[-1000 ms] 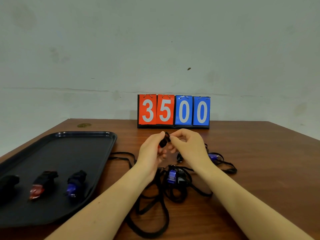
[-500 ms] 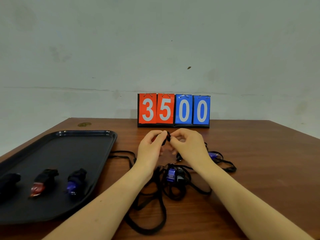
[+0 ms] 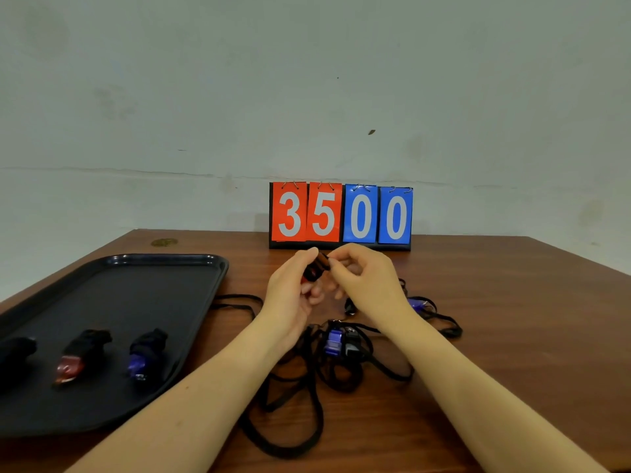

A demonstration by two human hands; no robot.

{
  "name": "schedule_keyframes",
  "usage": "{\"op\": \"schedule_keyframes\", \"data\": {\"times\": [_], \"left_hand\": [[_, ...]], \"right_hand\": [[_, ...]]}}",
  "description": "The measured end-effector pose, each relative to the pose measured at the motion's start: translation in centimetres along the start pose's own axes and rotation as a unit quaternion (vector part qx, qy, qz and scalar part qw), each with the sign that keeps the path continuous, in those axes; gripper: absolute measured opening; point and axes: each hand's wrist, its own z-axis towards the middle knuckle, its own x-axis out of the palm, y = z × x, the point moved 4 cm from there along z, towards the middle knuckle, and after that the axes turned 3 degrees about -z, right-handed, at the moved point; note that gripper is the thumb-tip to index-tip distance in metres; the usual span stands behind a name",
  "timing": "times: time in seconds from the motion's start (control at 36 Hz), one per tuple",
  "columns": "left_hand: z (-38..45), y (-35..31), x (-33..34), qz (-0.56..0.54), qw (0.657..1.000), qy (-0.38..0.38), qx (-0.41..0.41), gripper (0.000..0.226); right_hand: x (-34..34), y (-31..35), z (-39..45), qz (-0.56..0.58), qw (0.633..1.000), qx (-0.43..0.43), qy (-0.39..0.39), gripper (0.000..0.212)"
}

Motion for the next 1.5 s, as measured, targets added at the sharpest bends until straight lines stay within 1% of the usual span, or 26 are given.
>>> {"op": "schedule_keyframes", "data": {"times": [0.14,0.22,0.31,0.39,0.44,0.53,0.61,0.69,0.78,0.89,1.03,1.14,1.28,1.36,1.44,1.5], "left_hand": [[0.1,0.4,0.0,-0.003,1.0,0.007,-0.016,0.024],[0.3,0.6,-0.2,-0.015,0.999,0.008,-0.028,0.036],[0.4,0.3,-0.1,-0.012,0.999,0.017,-0.031,0.046],[0.4,0.2,-0.4,-0.008,0.999,-0.005,-0.04,0.037],[0.4,0.3,-0.6,0.0,0.999,-0.019,-0.045,0.036],[0.5,0.5,-0.8,0.012,0.999,-0.024,-0.045,0.033],[0.5,0.6,-0.8,0.008,0.999,-0.023,-0.046,0.033],[0.4,0.6,-0.6,-0.003,0.999,-0.019,-0.047,0.036],[0.3,0.4,-0.4,-0.006,0.999,-0.017,-0.049,0.04],[0.1,0.4,-0.4,-0.021,0.998,-0.019,-0.057,0.034],[0.2,0.0,-0.7,0.033,0.998,-0.044,-0.011,0.032],[0.1,-0.1,-0.5,0.026,0.998,-0.056,-0.012,0.027],[-0.1,-0.4,-0.1,0.014,0.998,-0.061,0.009,0.02],[0.1,-0.3,-0.2,0.022,0.997,-0.076,0.0,0.019],[0.5,0.0,-0.4,0.007,0.997,-0.075,-0.011,0.02],[0.5,0.2,-0.3,-0.009,0.997,-0.07,-0.02,0.02]], "right_hand": [[-0.3,-0.7,0.0,0.019,1.0,0.016,-0.013,0.009],[0.0,-0.6,0.0,0.048,0.998,0.025,-0.022,0.01],[0.3,-0.5,0.1,0.087,0.995,0.04,-0.013,0.012],[0.5,-0.4,0.2,0.171,0.982,0.077,0.001,0.015],[0.6,-0.4,0.1,0.196,0.976,0.093,0.0,0.012],[0.7,-0.6,0.0,0.214,0.972,0.093,-0.01,0.01],[0.8,-0.6,-0.1,0.182,0.981,0.064,-0.026,0.011],[0.9,-0.5,-0.1,0.158,0.986,0.043,-0.026,0.014],[1.2,-0.5,-0.2,0.155,0.987,0.04,-0.019,0.019],[1.5,-0.6,-0.4,0.152,0.987,0.055,-0.006,0.021],[1.5,-1.0,-0.6,0.204,0.975,0.088,0.014,0.022],[1.6,-1.1,-0.6,0.226,0.969,0.094,0.022,0.025],[1.9,-1.2,-0.7,0.256,0.96,0.104,0.037,0.025],[1.8,-1.2,-0.7,0.218,0.972,0.083,0.024,0.023],[1.7,-0.9,-0.9,0.168,0.985,0.044,0.014,0.021],[1.7,-0.9,-1.0,0.147,0.989,0.036,0.001,0.02]]}}
